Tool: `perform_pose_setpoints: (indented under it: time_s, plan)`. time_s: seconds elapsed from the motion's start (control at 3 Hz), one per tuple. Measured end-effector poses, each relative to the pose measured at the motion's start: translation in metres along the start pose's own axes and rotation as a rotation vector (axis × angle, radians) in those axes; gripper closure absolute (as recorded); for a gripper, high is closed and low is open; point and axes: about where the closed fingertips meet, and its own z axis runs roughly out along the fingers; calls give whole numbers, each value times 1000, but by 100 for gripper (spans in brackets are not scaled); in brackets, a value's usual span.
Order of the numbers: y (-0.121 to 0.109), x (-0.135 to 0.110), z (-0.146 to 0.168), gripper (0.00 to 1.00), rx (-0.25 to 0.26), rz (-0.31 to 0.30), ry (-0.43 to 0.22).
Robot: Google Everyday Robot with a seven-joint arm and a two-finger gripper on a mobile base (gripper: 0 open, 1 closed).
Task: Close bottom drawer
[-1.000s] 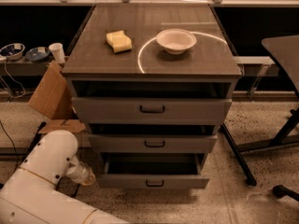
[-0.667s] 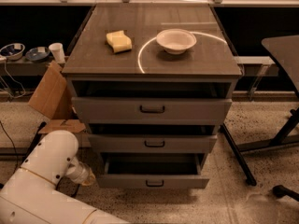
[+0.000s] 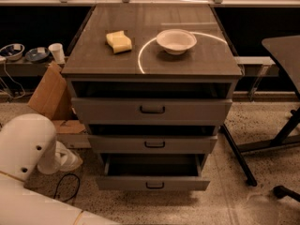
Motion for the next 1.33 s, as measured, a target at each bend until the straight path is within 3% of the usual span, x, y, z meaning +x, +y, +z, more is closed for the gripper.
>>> perform_pose_setpoints:
  time_s: [0.33,0.67,1.0,1.33]
  plan:
    - [-34,21,-11,100,-9,-23,-51]
    - [-61,86,-1,100,-43,-46,16]
    - [-57,148,6,100,-110,-132,89]
    - [-49,188,3,100,-165,-187,134]
